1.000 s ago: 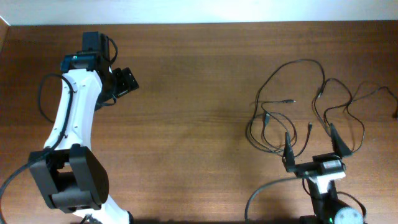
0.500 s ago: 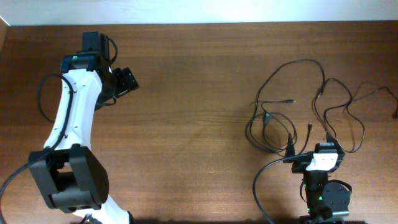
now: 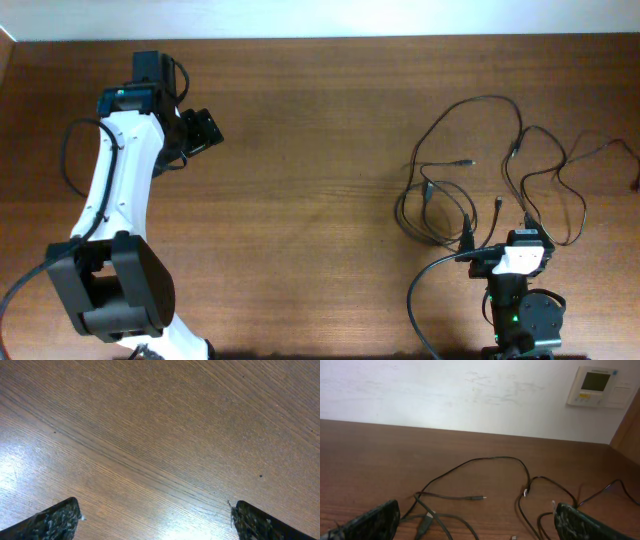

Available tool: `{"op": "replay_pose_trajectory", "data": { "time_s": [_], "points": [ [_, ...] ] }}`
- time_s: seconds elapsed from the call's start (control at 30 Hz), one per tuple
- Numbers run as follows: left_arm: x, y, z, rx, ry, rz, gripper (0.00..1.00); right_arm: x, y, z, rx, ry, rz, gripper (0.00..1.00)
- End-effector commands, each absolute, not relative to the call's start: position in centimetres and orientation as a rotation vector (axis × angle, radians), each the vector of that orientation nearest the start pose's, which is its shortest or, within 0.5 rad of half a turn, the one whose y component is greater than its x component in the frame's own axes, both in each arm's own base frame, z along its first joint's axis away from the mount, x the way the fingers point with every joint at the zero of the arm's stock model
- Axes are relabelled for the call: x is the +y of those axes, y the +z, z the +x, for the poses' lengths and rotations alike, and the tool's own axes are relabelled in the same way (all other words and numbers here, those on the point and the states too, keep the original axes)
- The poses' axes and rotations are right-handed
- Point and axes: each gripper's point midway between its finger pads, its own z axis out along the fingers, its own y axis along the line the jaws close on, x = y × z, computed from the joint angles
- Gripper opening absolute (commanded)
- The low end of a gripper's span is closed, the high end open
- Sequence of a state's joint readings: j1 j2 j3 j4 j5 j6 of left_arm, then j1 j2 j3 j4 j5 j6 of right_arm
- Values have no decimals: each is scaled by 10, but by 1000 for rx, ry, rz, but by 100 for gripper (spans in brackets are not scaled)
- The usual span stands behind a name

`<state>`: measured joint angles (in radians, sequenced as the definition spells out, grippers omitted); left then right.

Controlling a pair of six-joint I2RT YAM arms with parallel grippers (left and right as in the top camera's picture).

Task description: Untangle cables

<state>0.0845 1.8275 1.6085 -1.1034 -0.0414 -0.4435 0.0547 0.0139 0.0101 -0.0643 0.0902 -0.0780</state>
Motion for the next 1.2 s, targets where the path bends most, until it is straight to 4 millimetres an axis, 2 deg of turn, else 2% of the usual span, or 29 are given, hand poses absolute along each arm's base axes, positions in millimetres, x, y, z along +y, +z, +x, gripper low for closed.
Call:
{"op": "replay_pose_trajectory", "data": {
  "time_s": [0.0, 0.17, 0.27, 0.37, 0.57, 0.8, 0.87, 1.0, 1.03, 1.1, 1.17],
  "points": [
    [42, 136, 400, 2782, -7, -784, 99, -8, 158, 246, 1641, -111, -4, 98],
    [42, 136, 400, 2782, -7, -784, 99, -8, 158, 246, 1641, -111, -4, 99],
    [44, 128, 400, 2798, 3, -791, 99, -8, 158, 246, 1641, -111, -4, 99],
    [44, 133, 400, 2787, 0, -788, 99, -8, 158, 246, 1641, -111, -4, 99],
    [43, 187, 393, 2651, -37, -752, 99, -8, 158, 246, 1641, -111, -4, 99],
    [40, 271, 366, 2429, -91, -696, 99, -8, 158, 246, 1641, -111, -4, 99],
    [40, 282, 361, 2399, -98, -689, 99, -8, 158, 246, 1641, -111, -4, 99],
    [41, 291, 356, 2371, -92, -686, 99, -8, 158, 246, 1641, -111, -4, 99],
    [56, 298, 353, 2328, 14, -716, 99, -8, 158, 246, 1641, -111, -4, 99],
    [72, 307, 346, 2279, 126, -749, 99, -8, 158, 246, 1641, -111, -4, 99],
    [72, 309, 345, 2273, 124, -748, 99, -8, 158, 246, 1641, -111, -4, 99]
  ]
}}
